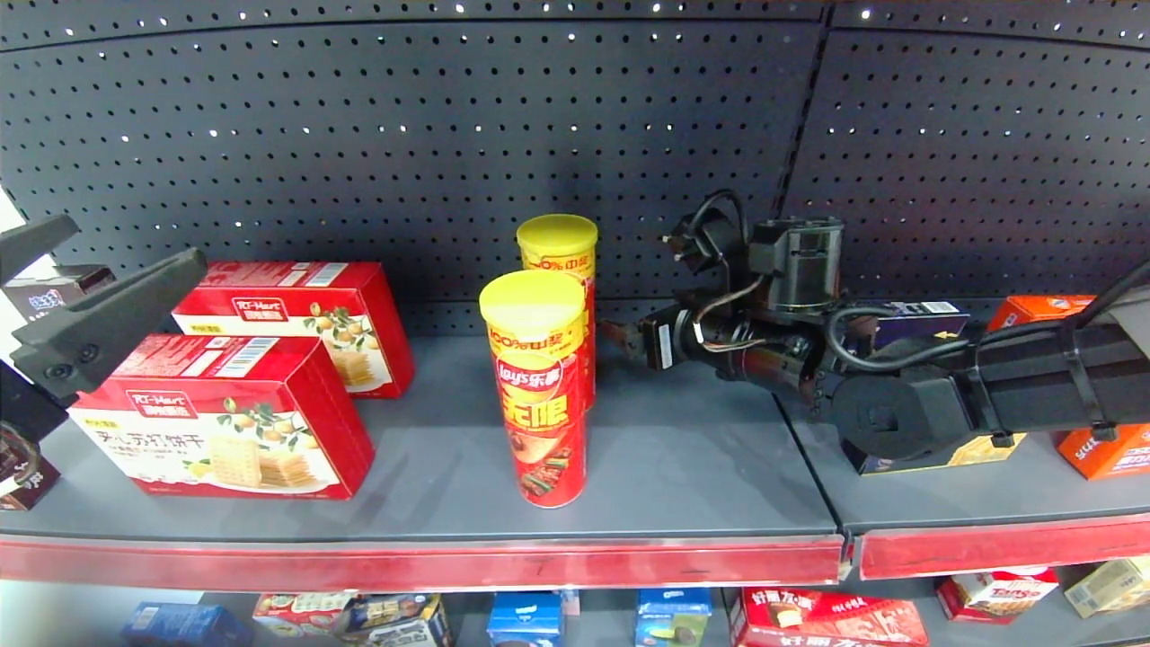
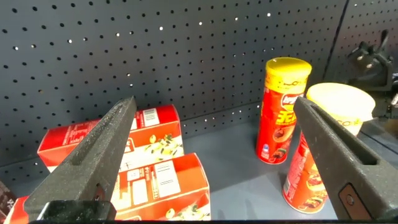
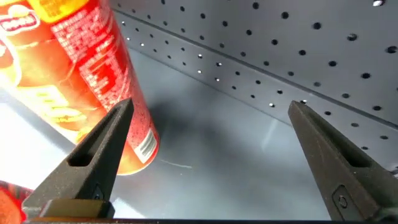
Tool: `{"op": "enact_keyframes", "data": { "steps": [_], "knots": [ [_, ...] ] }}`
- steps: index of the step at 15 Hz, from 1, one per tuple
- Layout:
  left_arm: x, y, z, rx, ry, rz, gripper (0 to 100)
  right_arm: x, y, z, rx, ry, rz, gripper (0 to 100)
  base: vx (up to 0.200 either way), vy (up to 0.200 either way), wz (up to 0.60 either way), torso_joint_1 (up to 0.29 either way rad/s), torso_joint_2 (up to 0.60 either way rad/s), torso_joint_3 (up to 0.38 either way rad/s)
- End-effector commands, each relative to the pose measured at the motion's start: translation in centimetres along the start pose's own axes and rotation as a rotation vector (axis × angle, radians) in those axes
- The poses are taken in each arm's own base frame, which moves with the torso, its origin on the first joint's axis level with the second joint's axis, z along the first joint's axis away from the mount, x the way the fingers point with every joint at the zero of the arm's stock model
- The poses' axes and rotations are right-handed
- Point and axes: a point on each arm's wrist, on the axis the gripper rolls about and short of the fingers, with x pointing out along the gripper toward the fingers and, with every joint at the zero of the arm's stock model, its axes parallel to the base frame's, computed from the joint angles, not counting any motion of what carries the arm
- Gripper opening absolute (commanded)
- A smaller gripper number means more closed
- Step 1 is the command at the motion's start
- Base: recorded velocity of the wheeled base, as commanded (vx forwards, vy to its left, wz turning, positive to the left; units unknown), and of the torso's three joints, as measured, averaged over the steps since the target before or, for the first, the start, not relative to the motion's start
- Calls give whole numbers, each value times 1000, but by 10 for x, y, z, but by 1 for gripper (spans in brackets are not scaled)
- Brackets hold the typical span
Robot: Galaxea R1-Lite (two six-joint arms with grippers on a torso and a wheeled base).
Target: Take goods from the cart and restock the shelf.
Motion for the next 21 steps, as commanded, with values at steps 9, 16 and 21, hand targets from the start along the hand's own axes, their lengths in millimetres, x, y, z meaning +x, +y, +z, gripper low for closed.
{"op": "enact_keyframes", "data": {
  "steps": [9,16,21],
  "knots": [
    [4,-2,-20,56,80,-73,100,-71,-34,50,10,-117,-99,100,0,0,0,0,0,0],
    [4,-3,-23,50,88,-77,100,-161,-37,73,47,-205,-289,100,0,0,0,0,0,0],
    [16,-2,-29,35,122,-109,100,-266,-60,46,94,-119,-579,100,0,0,0,0,0,0]
  ]
}}
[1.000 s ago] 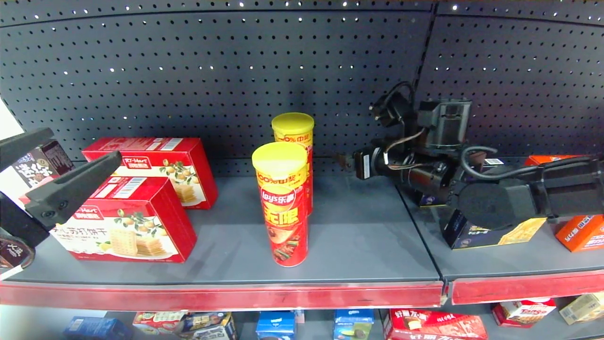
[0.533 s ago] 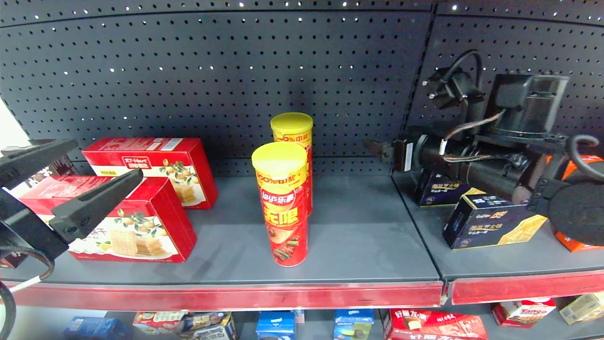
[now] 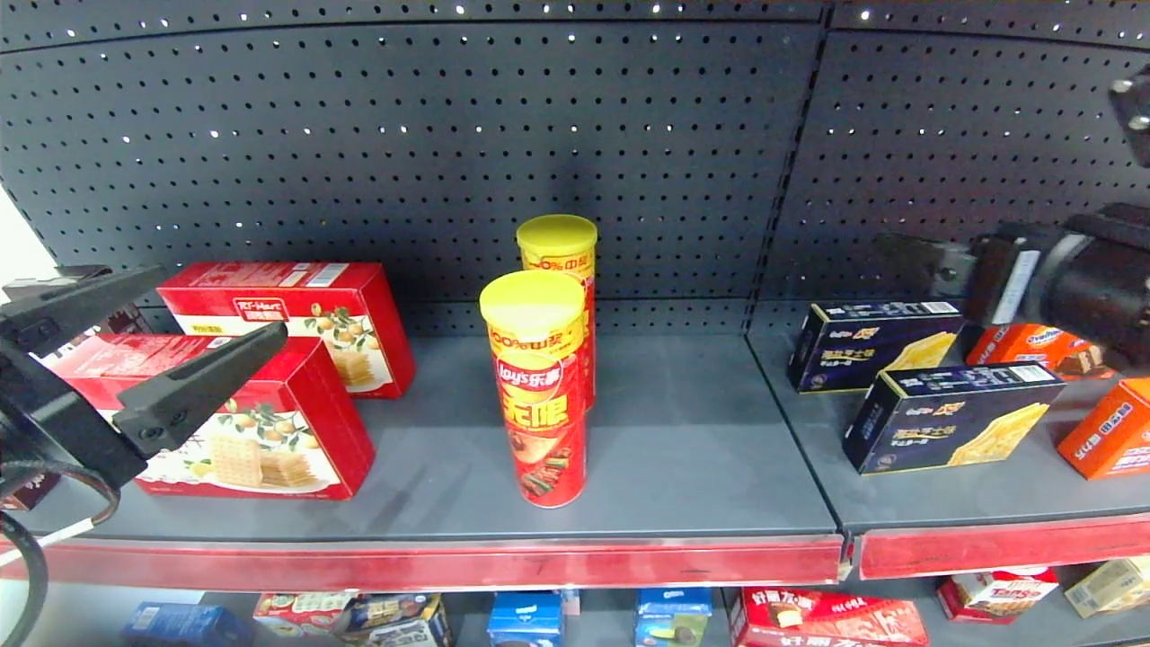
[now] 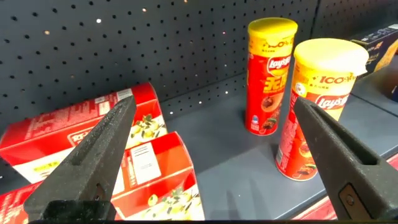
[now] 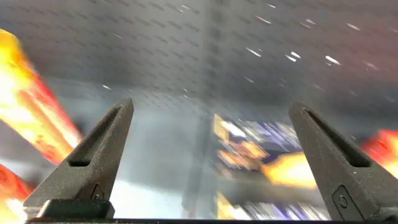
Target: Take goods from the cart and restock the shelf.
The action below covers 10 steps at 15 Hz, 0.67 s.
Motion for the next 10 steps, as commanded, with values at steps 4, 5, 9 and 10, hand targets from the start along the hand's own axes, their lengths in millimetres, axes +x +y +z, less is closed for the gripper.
{"op": "enact_keyframes", "data": {
  "steps": [4,5,9,10],
  "knots": [
    [13,2,-9,-16,46,-38,100,-126,-78,-42,101,88,-436,100,0,0,0,0,0,0],
    [16,3,-11,-19,55,-40,100,-146,-81,-48,102,118,-483,100,0,0,0,0,0,0],
    [28,-11,-23,-44,111,-134,100,-173,-83,-42,111,80,-602,100,0,0,0,0,0,0],
    [35,-15,-25,-49,122,-156,100,-175,-83,-40,113,71,-620,100,0,0,0,0,0,0]
  ]
}}
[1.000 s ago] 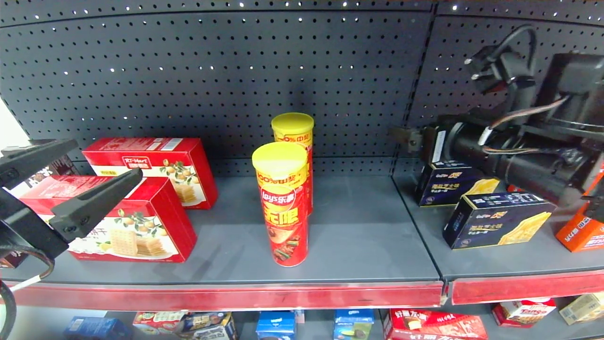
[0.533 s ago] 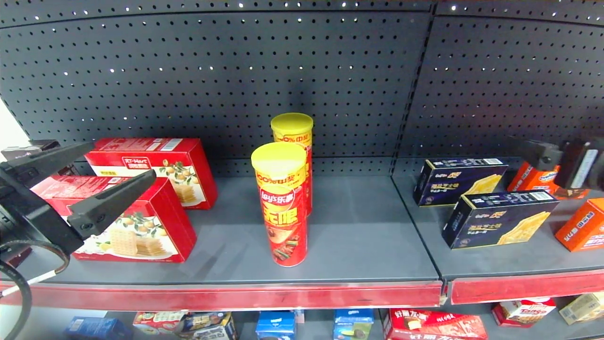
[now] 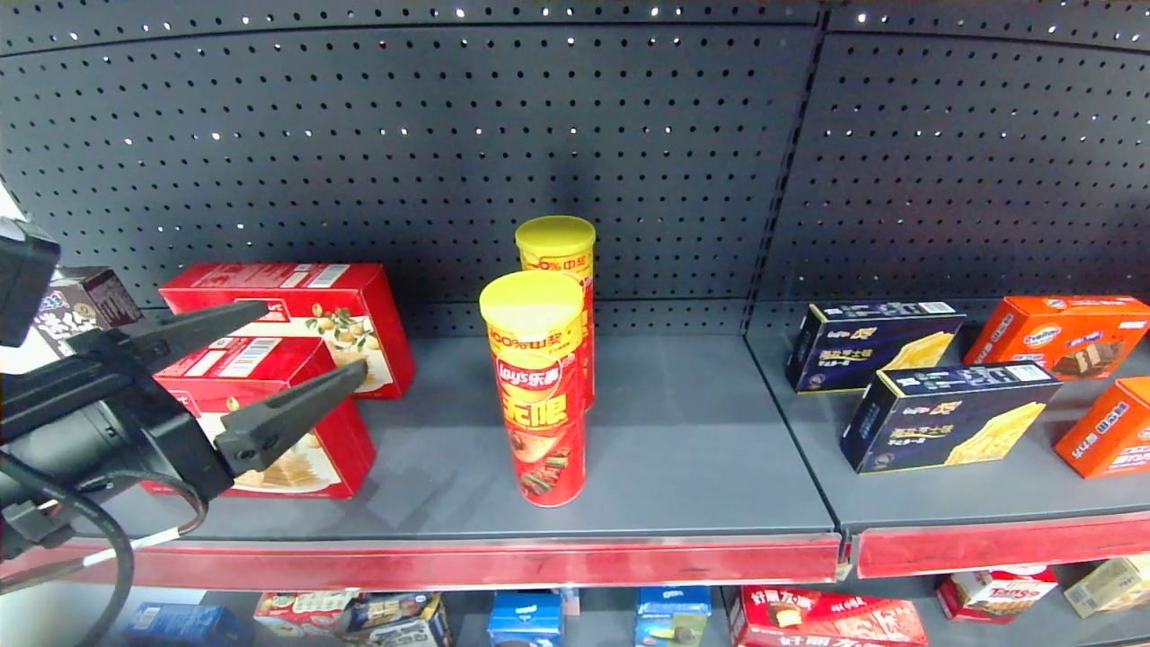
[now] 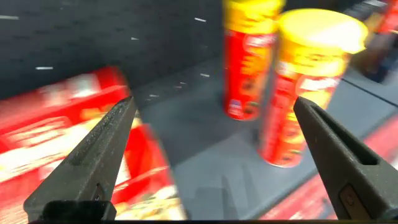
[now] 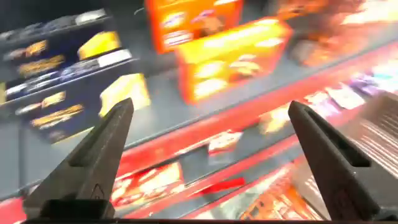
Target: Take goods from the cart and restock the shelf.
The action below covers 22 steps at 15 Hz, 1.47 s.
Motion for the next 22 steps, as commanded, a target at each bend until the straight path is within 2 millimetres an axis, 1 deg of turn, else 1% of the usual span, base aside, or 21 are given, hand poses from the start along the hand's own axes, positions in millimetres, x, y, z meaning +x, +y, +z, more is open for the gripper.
{"op": "enact_keyframes", "data": {
  "steps": [1,6,9,16,20,22],
  "knots": [
    [16,-6,-6,-11,39,-54,100,-15,-8,3,37,-64,-41,100,0,0,0,0,0,0],
    [34,-13,-18,-15,96,-112,100,-14,-8,-1,33,-51,-51,100,0,0,0,0,0,0],
    [44,-11,-19,22,109,-104,100,-12,-8,-5,26,-37,-51,100,0,0,0,0,0,0],
    [52,-10,-28,64,143,-110,100,-11,-7,-8,35,-26,-49,100,0,0,0,0,0,0],
    [53,-10,-29,80,146,-118,100,-10,-7,-12,29,-14,-47,100,0,0,0,0,0,0],
    [53,-12,-26,84,132,-143,100,-9,-7,-13,27,-9,-47,100,0,0,0,0,0,0]
  ]
}}
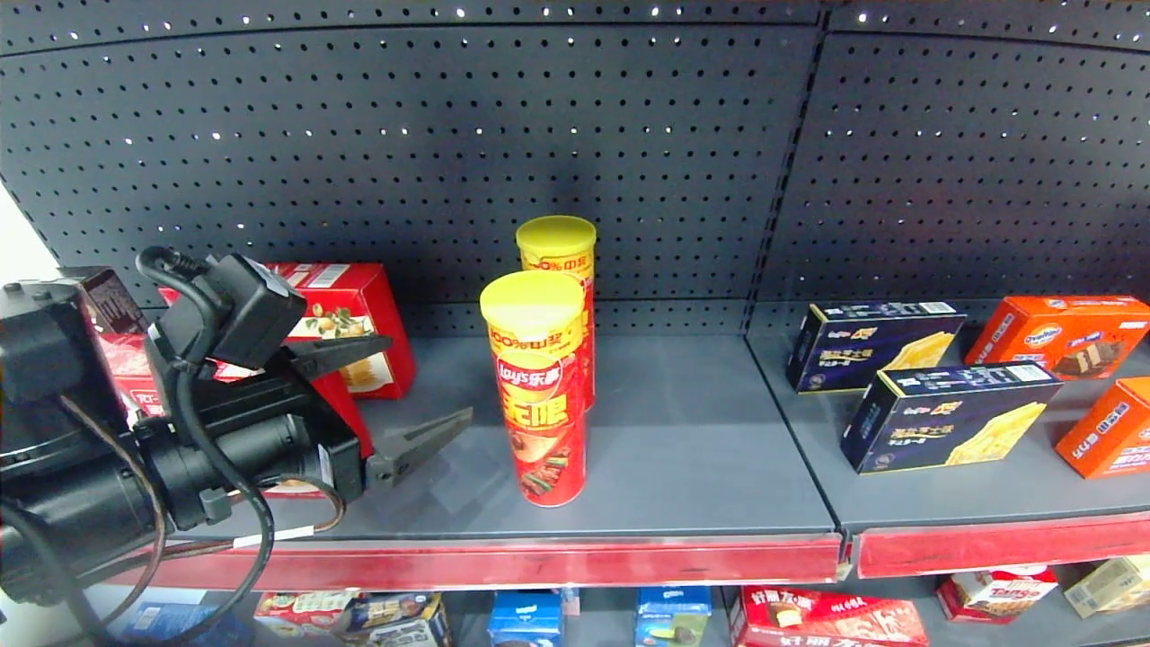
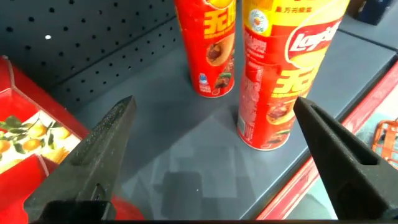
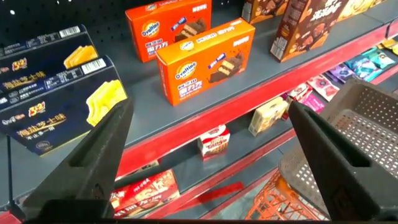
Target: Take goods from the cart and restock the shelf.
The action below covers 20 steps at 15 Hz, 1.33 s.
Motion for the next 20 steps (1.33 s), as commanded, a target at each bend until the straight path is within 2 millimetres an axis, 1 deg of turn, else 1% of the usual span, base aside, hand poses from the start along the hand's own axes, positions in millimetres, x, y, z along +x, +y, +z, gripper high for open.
{"op": "enact_keyframes", "data": {
  "steps": [1,4,6,10,12,14,20],
  "knots": [
    [-1,-2,5,8,-23,-16,100,2,1,-1,-5,10,-2,100,0,0,0,0,0,0],
    [-8,-3,14,27,-64,-37,100,2,1,-2,-6,11,-4,100,0,0,0,0,0,0],
    [-12,-5,15,57,-74,-47,100,0,0,-2,-3,3,-1,100,0,0,0,0,0,0],
    [-11,-4,16,60,-79,-46,100,0,0,-3,-3,6,0,100,0,0,0,0,0,0],
    [-11,-4,17,61,-81,-44,100,1,0,-8,-10,19,3,100,0,0,0,0,0,0],
    [-12,-4,16,60,-78,-44,100,1,0,-8,-11,21,6,100,0,0,0,0,0,0],
    [5,0,1,49,-7,-53,100,4,1,-15,9,44,15,100,0,0,0,0,0,0]
  ]
}}
